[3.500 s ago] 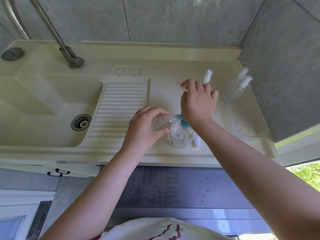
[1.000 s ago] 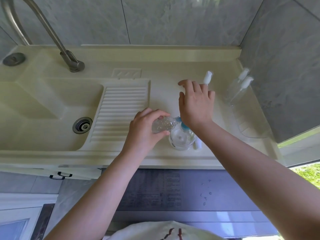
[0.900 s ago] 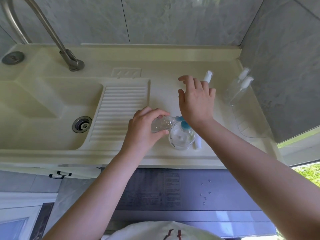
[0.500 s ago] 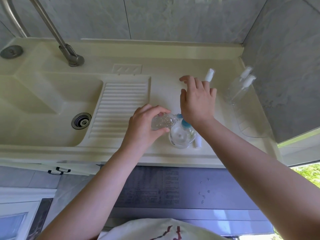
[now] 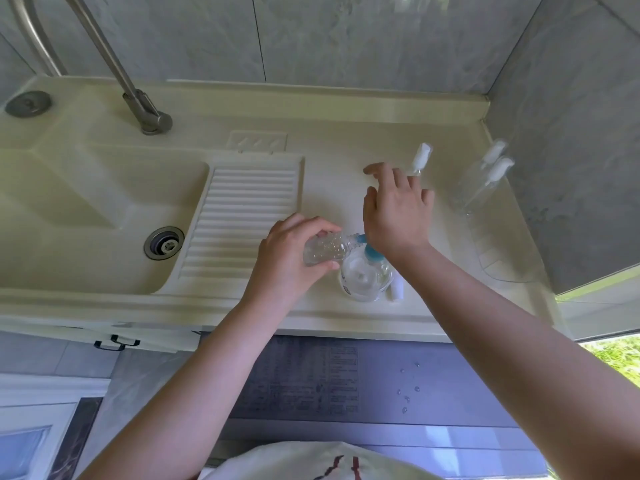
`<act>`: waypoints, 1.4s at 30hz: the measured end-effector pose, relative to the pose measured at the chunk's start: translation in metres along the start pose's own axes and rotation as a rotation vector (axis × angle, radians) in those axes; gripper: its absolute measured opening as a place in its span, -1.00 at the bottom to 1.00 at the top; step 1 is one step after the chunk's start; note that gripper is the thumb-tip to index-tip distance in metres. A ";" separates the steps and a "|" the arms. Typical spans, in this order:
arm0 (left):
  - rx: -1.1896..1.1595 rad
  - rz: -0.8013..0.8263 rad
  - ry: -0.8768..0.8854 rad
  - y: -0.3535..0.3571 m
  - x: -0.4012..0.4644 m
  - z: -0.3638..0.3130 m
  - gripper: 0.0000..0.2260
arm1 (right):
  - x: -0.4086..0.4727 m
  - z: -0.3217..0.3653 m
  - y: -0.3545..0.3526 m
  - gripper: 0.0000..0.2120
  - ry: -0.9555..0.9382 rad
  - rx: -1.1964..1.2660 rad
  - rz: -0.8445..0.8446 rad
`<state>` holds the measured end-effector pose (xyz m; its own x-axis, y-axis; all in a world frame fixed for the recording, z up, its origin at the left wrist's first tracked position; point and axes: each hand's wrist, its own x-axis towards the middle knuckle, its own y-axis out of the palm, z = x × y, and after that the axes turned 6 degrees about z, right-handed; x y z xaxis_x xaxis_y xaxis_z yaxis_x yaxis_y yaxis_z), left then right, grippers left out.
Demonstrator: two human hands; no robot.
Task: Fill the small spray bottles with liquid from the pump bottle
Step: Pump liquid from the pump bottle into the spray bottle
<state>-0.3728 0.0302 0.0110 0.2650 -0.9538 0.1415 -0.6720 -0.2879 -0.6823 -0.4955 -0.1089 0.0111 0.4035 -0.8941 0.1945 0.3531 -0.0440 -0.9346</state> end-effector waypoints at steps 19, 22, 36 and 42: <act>0.005 -0.005 -0.005 0.002 -0.001 -0.003 -0.56 | -0.001 0.004 0.002 -0.70 0.039 0.013 0.048; 0.002 -0.009 -0.001 0.001 -0.001 -0.003 -0.56 | 0.002 0.002 -0.003 -0.70 0.049 0.019 0.045; -0.013 -0.011 0.017 0.001 0.001 -0.003 -0.56 | 0.007 0.005 -0.005 -0.65 0.096 0.083 0.124; -0.018 -0.009 0.025 0.002 0.002 -0.003 -0.55 | 0.003 0.002 -0.002 -0.68 0.097 0.073 0.082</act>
<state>-0.3757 0.0279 0.0118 0.2542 -0.9528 0.1659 -0.6817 -0.2982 -0.6681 -0.4931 -0.1100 0.0141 0.3514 -0.9323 0.0855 0.3845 0.0605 -0.9211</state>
